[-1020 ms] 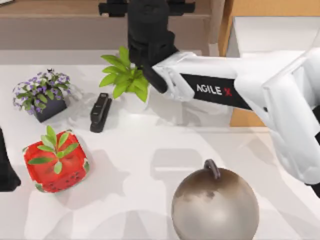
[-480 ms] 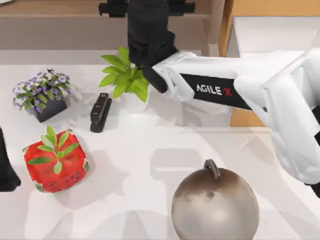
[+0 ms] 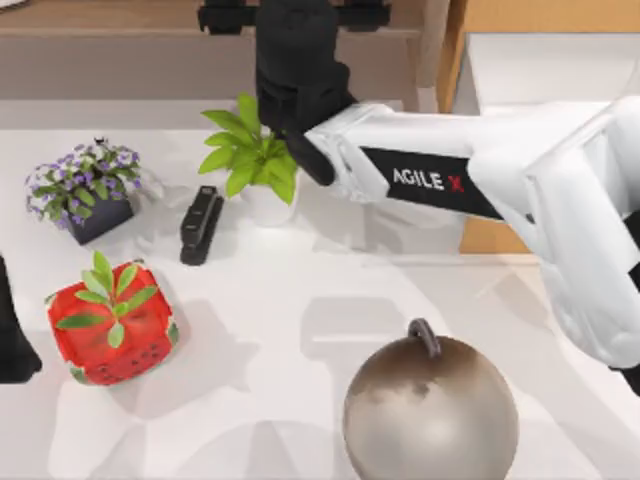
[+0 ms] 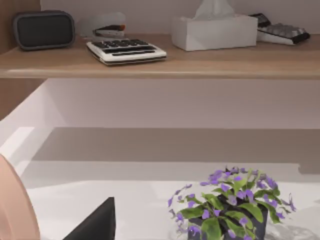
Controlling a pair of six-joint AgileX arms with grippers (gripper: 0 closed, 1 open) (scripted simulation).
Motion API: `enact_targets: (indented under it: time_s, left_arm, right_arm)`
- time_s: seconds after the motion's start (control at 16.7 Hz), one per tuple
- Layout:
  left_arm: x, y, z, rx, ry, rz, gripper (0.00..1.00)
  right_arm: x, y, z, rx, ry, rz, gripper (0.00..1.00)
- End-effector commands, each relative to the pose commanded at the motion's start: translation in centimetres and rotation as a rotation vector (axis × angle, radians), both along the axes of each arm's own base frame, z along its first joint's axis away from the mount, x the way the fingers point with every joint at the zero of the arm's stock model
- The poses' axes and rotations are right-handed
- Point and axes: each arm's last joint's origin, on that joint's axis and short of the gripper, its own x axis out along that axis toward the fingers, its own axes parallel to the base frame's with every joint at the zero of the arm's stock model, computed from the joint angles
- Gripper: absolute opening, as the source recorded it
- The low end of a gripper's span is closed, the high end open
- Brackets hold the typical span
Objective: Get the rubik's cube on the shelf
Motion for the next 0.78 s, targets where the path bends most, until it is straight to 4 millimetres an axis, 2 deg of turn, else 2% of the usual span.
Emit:
enact_targets:
  time_s: [0.48,0.78]
  left_arm:
    - [0.0,0.0,0.0,0.000,0.000,0.000,1.00]
    - [0.0,0.0,0.0,0.000,0.000,0.000,1.00]
  right_arm:
    - [-0.4,-0.1,0.5,-0.013,-0.012,0.008,1.00]
    - [-2.9,-2.6,2.1,-0.154,-0.065,0.035,1.00]
